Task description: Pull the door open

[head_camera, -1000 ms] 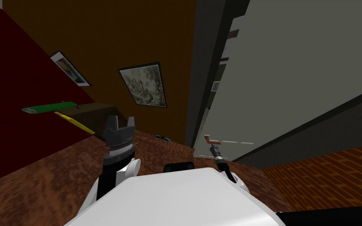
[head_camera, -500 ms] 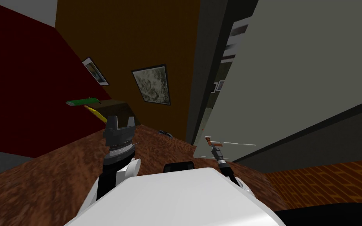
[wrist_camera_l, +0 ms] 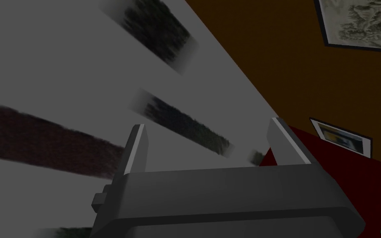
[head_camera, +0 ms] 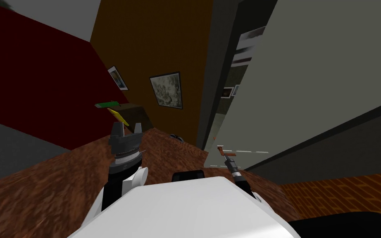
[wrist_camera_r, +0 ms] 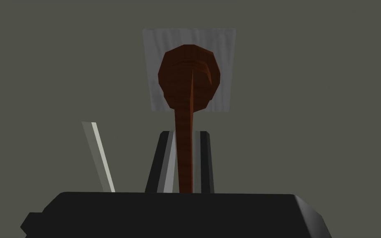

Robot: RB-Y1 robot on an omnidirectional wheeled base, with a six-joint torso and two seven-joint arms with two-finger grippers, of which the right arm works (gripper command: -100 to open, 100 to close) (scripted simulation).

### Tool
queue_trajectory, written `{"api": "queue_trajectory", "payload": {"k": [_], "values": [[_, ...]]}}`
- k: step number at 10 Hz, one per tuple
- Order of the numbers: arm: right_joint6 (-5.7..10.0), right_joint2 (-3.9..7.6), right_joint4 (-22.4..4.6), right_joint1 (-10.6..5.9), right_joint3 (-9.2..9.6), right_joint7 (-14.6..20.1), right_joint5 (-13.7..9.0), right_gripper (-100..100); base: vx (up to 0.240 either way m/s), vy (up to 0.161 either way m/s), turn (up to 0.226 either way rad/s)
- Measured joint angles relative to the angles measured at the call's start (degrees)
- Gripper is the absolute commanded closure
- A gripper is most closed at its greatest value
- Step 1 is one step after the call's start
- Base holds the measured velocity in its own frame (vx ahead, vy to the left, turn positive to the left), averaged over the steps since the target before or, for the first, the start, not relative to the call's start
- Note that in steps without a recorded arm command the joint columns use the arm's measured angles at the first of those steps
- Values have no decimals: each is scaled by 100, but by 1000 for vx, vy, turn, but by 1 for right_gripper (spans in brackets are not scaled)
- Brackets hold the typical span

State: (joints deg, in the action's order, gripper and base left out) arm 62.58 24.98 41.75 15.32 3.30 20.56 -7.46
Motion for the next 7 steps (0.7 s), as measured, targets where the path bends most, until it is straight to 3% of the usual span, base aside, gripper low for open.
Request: {"api": "queue_trajectory", "payload": {"k": [2,5,7], "values": [[222,66,-151,20,52,76,13,100,-210,-71,155],[453,133,-182,184,134,150,35,100,-168,-38,109],[486,145,-213,201,151,160,40,100,-179,-52,169]]}}
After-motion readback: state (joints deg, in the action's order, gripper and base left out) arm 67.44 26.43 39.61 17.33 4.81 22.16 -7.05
